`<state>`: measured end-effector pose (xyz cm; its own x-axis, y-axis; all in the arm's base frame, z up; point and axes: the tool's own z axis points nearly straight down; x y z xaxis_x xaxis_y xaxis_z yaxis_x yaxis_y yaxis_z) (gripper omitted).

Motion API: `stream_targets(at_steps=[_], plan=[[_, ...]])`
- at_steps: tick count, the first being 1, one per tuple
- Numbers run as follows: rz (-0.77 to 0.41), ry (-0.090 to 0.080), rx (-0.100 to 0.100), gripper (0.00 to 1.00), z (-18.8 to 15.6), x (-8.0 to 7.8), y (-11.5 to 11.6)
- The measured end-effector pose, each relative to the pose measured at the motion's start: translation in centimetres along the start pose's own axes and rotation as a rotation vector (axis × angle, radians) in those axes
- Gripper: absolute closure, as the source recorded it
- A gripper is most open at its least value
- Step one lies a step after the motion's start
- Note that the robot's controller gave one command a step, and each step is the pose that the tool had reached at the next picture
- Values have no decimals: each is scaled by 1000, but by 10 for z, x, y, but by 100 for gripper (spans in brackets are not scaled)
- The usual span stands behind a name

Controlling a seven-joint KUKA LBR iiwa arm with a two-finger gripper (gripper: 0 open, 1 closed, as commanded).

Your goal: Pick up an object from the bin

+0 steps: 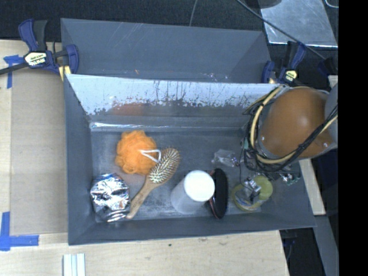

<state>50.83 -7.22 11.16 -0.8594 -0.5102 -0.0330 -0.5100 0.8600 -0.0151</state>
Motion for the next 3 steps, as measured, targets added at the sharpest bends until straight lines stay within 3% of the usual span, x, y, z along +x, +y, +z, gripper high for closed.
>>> stream_targets(at_steps=[1, 2, 3], plan=[[-159, 2, -2, 0, 40, -24, 59], [-155, -1, 0, 0, 38, -24, 56], [-156, 0, -1, 100, 39, -24, 57]])
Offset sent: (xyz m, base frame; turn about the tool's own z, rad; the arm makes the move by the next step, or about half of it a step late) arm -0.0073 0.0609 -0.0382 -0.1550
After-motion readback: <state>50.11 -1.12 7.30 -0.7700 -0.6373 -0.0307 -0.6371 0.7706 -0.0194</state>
